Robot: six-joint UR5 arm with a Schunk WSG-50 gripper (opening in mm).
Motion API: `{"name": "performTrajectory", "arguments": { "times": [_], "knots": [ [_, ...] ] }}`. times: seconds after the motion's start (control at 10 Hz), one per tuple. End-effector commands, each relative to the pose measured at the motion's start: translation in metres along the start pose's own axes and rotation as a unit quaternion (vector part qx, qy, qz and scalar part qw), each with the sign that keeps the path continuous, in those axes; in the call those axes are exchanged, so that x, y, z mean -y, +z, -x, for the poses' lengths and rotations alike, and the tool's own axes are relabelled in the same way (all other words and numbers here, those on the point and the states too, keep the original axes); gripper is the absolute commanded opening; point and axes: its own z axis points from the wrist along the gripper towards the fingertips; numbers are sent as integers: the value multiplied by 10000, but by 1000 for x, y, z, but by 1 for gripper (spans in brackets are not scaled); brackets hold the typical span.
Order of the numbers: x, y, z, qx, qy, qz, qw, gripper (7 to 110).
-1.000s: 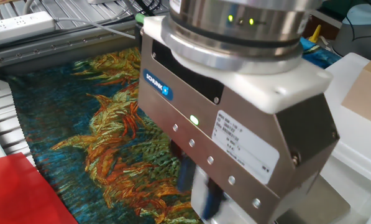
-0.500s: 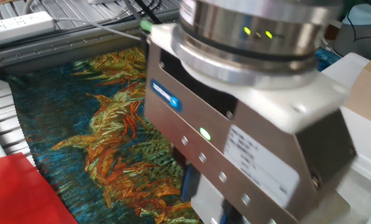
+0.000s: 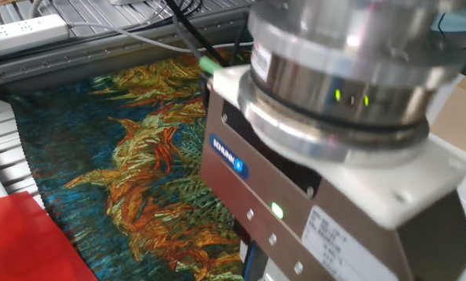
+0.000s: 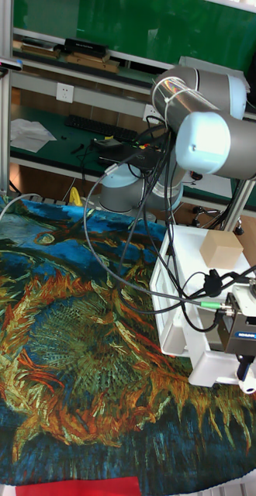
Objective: Grasp the handle and close the drawer
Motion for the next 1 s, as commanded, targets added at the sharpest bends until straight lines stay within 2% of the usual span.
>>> {"name": "performTrajectory", "arguments": {
  "times": [0.0,0.3,0.9],
  "knots": [
    [-2,13,2,-19,68,-28,10000,44],
    [8,19,-2,-149,62,-238,9996,44],
    [3,28,0,-109,116,-230,9996,44]
  ]
}}
